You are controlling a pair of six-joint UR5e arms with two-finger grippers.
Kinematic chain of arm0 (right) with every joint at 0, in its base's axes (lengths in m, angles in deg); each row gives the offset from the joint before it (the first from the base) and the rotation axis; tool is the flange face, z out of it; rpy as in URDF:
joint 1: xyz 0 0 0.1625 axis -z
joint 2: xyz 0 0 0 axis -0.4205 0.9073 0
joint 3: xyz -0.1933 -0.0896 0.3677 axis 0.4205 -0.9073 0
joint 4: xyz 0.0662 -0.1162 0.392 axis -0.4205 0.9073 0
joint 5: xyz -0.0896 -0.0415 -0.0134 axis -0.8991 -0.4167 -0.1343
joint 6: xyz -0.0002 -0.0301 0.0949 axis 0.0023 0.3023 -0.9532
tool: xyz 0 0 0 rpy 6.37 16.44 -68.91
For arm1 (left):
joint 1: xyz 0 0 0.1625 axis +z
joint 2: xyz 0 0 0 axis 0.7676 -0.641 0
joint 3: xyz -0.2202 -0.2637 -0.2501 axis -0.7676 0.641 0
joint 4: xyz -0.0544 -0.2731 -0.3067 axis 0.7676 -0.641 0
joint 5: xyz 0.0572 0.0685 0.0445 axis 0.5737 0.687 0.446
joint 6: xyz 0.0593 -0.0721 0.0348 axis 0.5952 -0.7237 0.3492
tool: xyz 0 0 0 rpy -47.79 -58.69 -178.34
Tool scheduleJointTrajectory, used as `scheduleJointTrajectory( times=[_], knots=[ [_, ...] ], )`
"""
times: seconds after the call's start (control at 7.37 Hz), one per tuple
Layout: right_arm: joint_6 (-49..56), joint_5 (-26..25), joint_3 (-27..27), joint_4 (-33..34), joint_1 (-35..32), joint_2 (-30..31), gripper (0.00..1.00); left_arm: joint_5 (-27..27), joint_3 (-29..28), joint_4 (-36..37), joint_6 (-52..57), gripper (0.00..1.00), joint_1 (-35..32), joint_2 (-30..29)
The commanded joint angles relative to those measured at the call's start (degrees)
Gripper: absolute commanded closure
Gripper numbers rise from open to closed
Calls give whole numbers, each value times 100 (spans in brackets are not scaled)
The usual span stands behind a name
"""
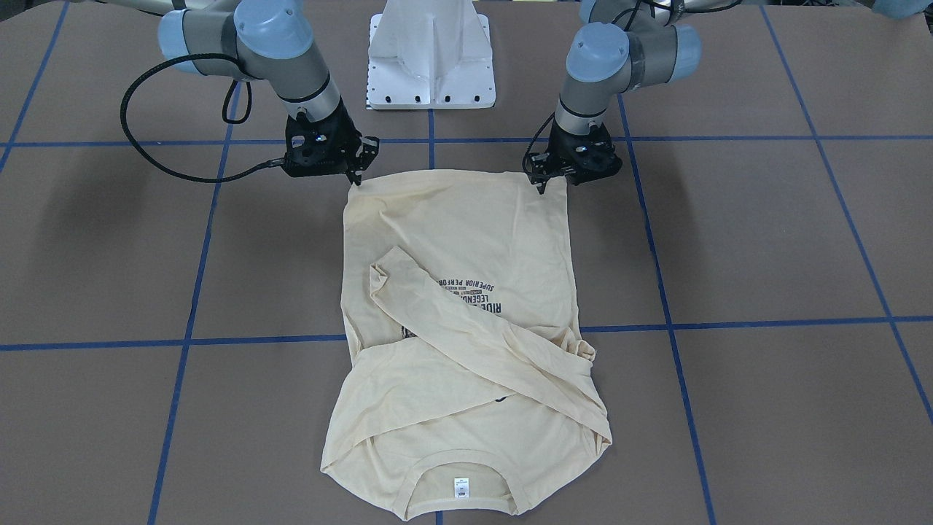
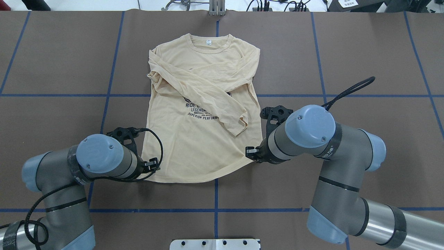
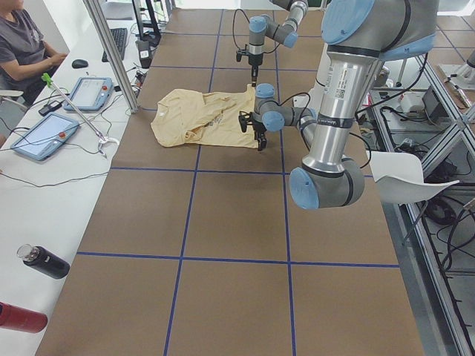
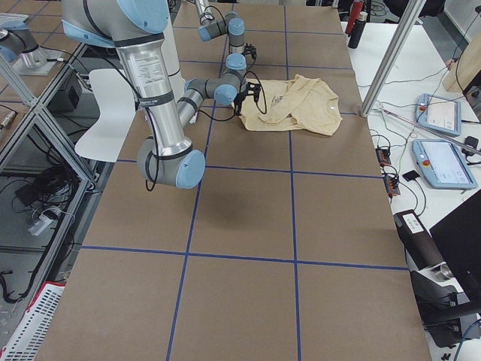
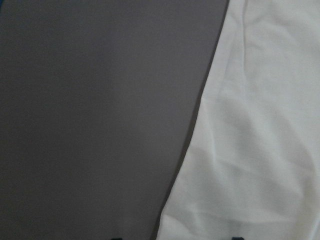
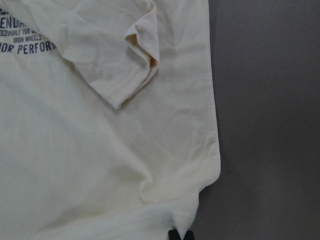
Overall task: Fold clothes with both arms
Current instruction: 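Hold both hem corners and pull them toward the robot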
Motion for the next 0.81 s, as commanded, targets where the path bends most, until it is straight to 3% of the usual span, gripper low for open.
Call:
scheduleJointTrajectory(
  times=[0.0,0.14,0.27,0.41,0.54,0.68],
  knots=[
    [1,0,-3,0,-1,1,100,0,-6,1,0,48,9,-6],
    [-8,-9,-3,0,-9,1,100,17,12,1,0,72,9,12],
    [1,0,6,0,-18,9,100,17,64,1,0,79,9,3],
    [1,0,6,0,-36,9,100,9,204,10,166,93,9,20],
    [1,0,6,0,-62,9,100,0,431,62,333,100,-17,73],
    [10,17,6,0,-88,9,100,-18,451,150,334,100,0,4]
  ],
)
